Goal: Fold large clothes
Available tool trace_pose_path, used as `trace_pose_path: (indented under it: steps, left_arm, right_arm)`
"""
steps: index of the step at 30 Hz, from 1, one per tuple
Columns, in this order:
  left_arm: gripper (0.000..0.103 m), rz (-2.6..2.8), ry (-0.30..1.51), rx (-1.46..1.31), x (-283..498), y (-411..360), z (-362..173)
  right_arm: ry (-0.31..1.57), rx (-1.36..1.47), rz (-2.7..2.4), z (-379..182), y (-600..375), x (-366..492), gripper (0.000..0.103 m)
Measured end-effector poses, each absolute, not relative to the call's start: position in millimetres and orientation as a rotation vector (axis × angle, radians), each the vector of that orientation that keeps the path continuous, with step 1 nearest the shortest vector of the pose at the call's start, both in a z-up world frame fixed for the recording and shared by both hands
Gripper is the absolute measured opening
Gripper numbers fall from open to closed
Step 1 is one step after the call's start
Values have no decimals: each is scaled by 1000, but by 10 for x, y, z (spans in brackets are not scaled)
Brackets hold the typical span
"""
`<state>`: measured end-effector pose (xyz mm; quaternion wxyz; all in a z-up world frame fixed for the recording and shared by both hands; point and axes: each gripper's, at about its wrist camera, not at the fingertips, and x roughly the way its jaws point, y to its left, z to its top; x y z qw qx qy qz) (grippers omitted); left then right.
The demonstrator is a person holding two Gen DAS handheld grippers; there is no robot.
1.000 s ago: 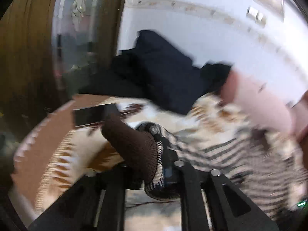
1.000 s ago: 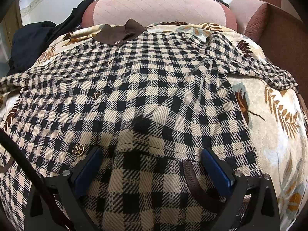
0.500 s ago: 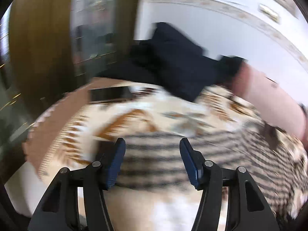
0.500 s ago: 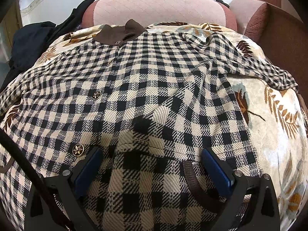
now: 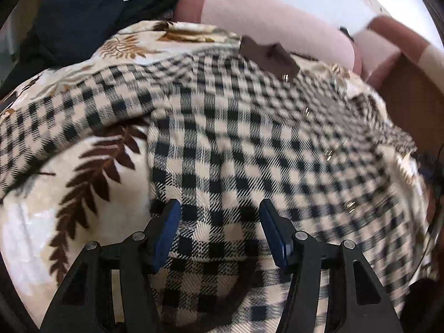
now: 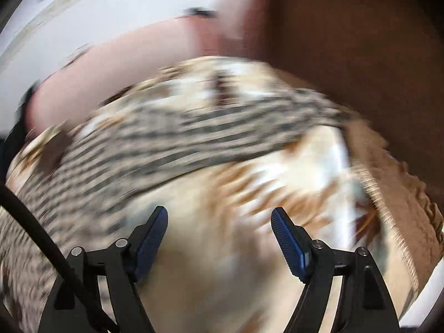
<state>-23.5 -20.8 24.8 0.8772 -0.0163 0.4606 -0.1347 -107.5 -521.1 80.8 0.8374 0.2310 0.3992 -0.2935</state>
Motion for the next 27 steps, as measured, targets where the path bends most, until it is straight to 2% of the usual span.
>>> trace_pose_path:
  steps: [1,4,8,14,15,16,17,18,20,27]
  left_arm:
    - [58,-279,940,-11,-249,-217,210]
    - [69,-288,892,54,-251,-244,153]
    - [80,-312,876,74,-266,-283,107]
    - [83,-318,871,71,-263,-276,88]
    - [83,-311,870,83,-264,-293,84]
    - [83,-307,868,91,-264,-306,80]
    - [83,-305,868,93,-261,-307,81]
    - [83,-308,867,89,-261,-298,81]
    - [83,-311,867,83,-259,-300,79]
    - [83,-313,866,83,-260,-308,79]
  right_arm:
    - [823,554,-639,760,-5421,-1105,77]
    - [731,754,-713,604,-6059,-1159,77]
    - [689,841,-780,453,-6496,-1033,77]
    - [638,894,-842,432,-6830,-682,75]
    - [647,898,-845,434,-6872,-617,57]
    - [661,906,-836,439,-6893,-560,34]
    - [659,912,-835,476,-6914,-597,30]
    - [645,909,-851,545,-6942,-633,17]
    - [630,881,-891,700,-6990,-788,8]
    - [634,774,-958,1069,-6858,-763,7]
